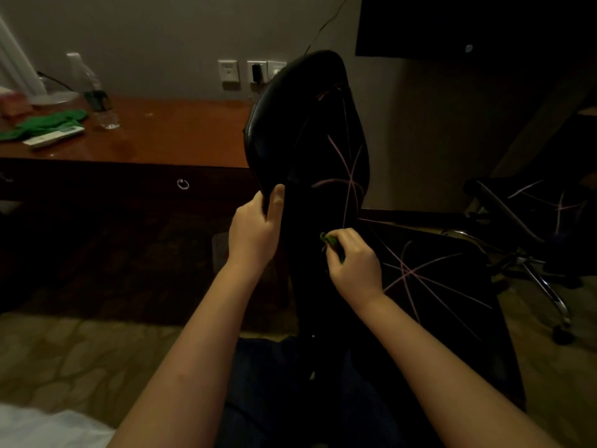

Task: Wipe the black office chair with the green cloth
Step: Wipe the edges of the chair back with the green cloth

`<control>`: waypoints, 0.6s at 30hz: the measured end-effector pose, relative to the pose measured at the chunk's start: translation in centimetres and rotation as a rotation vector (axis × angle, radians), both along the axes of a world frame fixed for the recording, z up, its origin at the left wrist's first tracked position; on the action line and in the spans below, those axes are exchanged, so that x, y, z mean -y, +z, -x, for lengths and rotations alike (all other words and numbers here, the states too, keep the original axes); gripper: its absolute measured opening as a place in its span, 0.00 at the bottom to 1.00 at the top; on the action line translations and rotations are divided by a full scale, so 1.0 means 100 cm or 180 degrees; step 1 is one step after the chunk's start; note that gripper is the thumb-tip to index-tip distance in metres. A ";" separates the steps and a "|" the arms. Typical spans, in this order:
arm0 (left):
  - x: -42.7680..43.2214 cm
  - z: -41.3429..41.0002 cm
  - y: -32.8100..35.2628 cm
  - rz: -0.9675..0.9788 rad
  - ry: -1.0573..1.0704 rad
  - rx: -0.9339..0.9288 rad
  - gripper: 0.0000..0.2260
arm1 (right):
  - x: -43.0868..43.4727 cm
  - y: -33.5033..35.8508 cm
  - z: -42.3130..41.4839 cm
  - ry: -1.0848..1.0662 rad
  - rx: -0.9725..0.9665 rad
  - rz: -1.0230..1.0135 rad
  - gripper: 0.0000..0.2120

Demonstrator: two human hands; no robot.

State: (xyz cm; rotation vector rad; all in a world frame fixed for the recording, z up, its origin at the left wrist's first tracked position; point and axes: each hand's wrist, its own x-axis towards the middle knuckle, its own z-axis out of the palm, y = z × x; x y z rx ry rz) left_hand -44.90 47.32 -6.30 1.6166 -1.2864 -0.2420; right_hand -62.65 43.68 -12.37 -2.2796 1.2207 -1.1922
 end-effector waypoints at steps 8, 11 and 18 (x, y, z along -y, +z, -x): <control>-0.005 0.004 0.008 -0.0149 -0.0033 0.0095 0.24 | 0.003 0.008 0.011 0.0050 -0.0323 -0.0182 0.05; -0.008 0.004 0.013 -0.0230 -0.0027 0.0038 0.28 | 0.003 0.019 0.013 0.0107 -0.0046 -0.0251 0.04; -0.020 -0.005 -0.001 -0.0438 -0.0156 0.0881 0.09 | 0.009 0.086 -0.006 0.0394 0.0574 0.0393 0.14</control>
